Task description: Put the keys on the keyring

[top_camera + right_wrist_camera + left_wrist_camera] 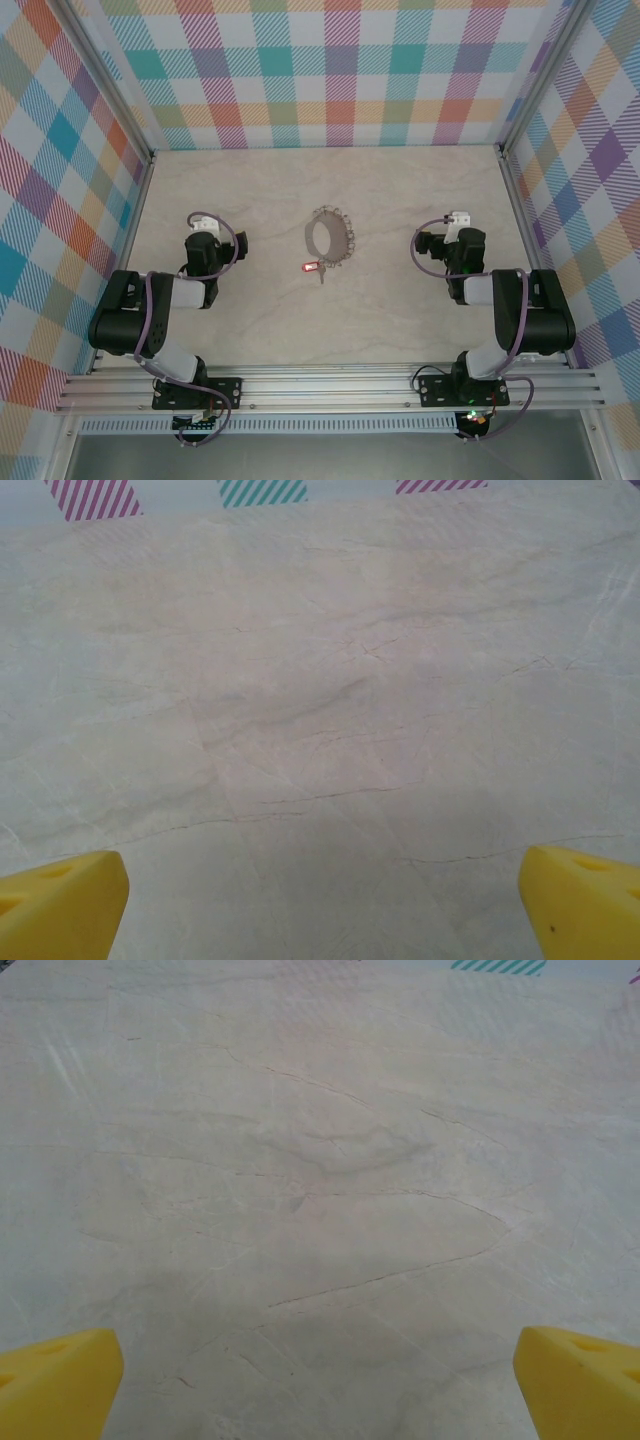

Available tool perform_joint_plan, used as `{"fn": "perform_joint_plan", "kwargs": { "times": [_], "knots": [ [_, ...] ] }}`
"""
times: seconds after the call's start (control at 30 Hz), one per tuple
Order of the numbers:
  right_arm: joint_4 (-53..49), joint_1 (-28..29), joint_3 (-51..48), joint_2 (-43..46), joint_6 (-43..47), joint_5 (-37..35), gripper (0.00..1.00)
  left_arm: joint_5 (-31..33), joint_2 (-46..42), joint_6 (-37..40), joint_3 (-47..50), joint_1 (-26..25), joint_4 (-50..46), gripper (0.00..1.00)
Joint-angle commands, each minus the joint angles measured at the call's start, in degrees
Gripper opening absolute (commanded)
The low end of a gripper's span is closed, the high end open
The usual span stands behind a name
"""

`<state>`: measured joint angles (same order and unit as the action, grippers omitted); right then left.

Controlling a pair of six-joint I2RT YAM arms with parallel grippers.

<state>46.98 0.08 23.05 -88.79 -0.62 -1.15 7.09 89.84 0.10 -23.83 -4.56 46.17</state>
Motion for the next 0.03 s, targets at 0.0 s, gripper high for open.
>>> {"fn": "perform_joint_plan", "kwargs": {
  "times": [0.0],
  "knots": [
    [1.0,0.3,0.4,0.8,-0.1,1.2,1.00,-0.2,0.1,1.0,-0.4,0.6,0.1,1.00]
  ]
}}
